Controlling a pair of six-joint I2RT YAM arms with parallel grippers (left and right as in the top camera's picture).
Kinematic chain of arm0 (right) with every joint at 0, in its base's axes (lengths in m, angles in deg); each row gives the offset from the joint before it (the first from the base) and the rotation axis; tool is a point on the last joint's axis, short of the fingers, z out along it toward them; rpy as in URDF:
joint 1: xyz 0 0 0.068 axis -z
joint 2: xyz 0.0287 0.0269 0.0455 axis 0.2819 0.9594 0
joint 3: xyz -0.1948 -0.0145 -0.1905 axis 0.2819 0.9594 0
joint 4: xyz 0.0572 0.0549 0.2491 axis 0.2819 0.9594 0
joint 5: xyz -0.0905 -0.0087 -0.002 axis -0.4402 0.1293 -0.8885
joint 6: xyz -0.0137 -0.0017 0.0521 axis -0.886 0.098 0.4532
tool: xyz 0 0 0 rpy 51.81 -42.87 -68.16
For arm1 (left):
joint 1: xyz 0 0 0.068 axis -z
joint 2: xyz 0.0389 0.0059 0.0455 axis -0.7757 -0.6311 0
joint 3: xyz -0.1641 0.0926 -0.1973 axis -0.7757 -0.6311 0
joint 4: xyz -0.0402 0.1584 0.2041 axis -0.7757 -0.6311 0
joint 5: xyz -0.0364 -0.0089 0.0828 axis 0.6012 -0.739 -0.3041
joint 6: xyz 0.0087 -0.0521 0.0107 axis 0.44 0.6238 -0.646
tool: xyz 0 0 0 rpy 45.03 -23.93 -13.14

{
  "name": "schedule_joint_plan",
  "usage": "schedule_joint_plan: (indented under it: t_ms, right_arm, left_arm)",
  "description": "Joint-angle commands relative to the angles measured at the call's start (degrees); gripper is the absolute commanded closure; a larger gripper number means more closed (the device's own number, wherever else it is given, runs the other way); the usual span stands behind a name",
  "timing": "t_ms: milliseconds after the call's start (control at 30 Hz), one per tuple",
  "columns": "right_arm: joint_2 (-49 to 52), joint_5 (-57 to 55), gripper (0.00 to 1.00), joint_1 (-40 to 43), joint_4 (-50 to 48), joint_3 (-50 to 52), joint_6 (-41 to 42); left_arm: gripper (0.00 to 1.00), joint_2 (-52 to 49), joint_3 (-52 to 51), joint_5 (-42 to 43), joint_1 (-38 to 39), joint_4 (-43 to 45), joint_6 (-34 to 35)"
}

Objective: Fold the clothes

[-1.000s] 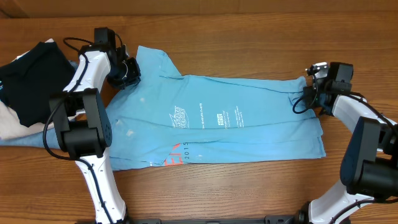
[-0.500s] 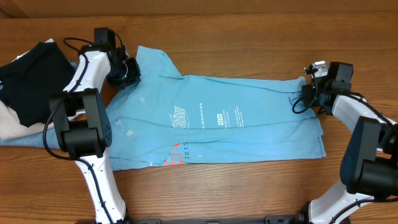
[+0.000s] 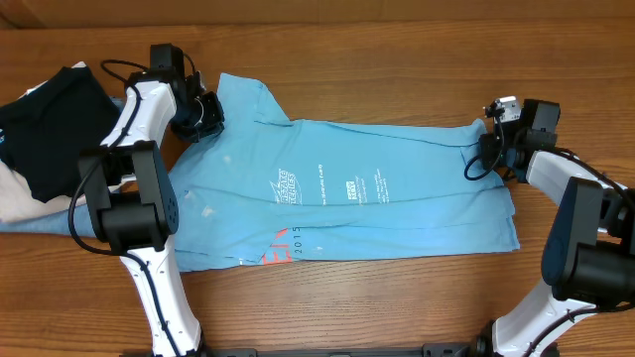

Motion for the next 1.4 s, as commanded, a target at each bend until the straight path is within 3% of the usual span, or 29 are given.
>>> schedule_joint_plan:
  t_ms: [0,567,800,1000,1367]
  right_arm:
    - [0.79,0.17,0.64,-0.22,-0.57,-0.59,0.22]
    - [-0.46,-0.61,0.65,-2.19,-1.70,-0.96,0.59]
    - [-0.46,-1.46,0.96,-2.64,-1.53,-0.96,0.61]
    - [-0.96,-7.63,0.96,-2.64,-1.81,-0.96,4.87]
    - [-12.79,-10.54,0.96,-2.64,-0.87,-0.96,9.55]
  left_arm:
    - [0.89,-1.88,0.48,-1.29,-0.20,-0.50,0.55]
    - [0.89,-1.88,0.48,-1.27,-0.20,-0.50,0.55]
    - [0.89,-1.88,0.48,-1.27,-0.15,-0.57,0.55]
    - [0.96,-1.77,0.48,-1.27,-0.15,-0.81,0.52]
    - [0.96,6.58,0.50,-3.91,-3.08,-4.44,-0.76]
